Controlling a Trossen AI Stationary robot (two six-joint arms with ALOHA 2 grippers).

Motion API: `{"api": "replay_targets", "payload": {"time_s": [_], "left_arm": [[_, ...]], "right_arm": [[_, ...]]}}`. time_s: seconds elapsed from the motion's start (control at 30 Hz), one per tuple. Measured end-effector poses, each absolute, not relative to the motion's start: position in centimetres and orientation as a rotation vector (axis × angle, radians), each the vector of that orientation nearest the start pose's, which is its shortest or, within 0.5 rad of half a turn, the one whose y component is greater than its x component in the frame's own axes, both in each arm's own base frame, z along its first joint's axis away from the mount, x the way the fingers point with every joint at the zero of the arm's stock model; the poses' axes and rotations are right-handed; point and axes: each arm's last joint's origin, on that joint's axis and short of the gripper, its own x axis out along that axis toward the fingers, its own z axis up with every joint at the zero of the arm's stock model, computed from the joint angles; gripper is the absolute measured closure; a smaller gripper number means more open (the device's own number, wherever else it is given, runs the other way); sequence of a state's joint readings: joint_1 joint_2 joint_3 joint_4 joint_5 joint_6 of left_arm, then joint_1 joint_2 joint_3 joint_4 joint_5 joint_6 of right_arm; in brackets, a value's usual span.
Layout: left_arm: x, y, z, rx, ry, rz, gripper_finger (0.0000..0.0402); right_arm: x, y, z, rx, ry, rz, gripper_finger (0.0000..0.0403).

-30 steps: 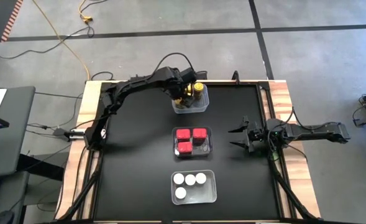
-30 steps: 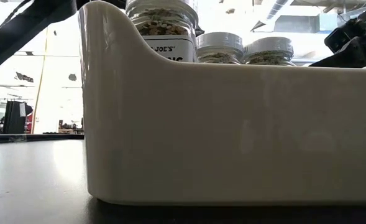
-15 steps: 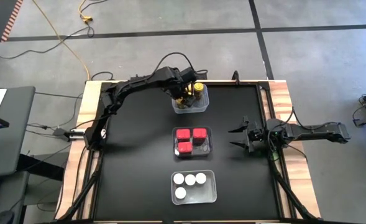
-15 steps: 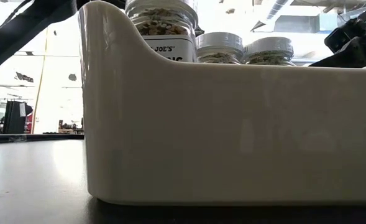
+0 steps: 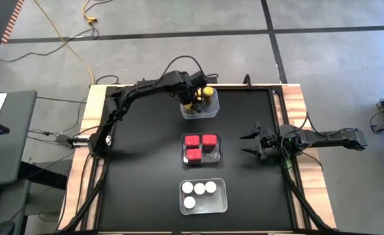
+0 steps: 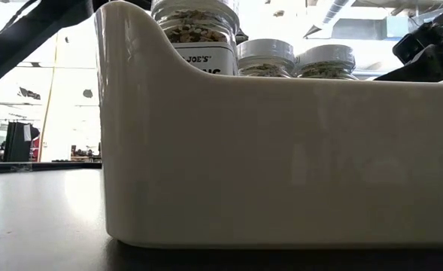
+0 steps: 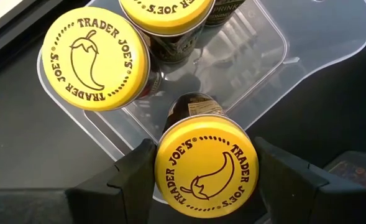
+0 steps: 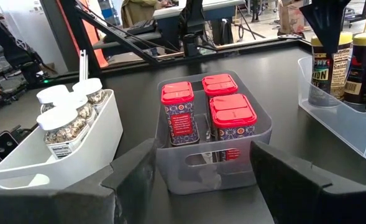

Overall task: Sort spices by type
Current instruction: Put the yellow seasoning bottle into the transparent bin

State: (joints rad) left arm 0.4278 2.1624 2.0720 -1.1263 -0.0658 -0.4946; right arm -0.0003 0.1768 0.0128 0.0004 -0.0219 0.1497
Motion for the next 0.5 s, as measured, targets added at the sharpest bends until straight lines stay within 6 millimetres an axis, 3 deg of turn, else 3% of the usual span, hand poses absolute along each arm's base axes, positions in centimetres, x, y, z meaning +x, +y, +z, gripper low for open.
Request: {"api": "replay_targets", "payload": {"time_s": [0.5], "left_arm": [[41.05, 18.45, 26.96, -0.626, 1.088, 0.731, 0.0171]], "right_arm": [[10.7, 0.06, 15.34, 0.151, 0.165, 0.009, 0.0117]]}}
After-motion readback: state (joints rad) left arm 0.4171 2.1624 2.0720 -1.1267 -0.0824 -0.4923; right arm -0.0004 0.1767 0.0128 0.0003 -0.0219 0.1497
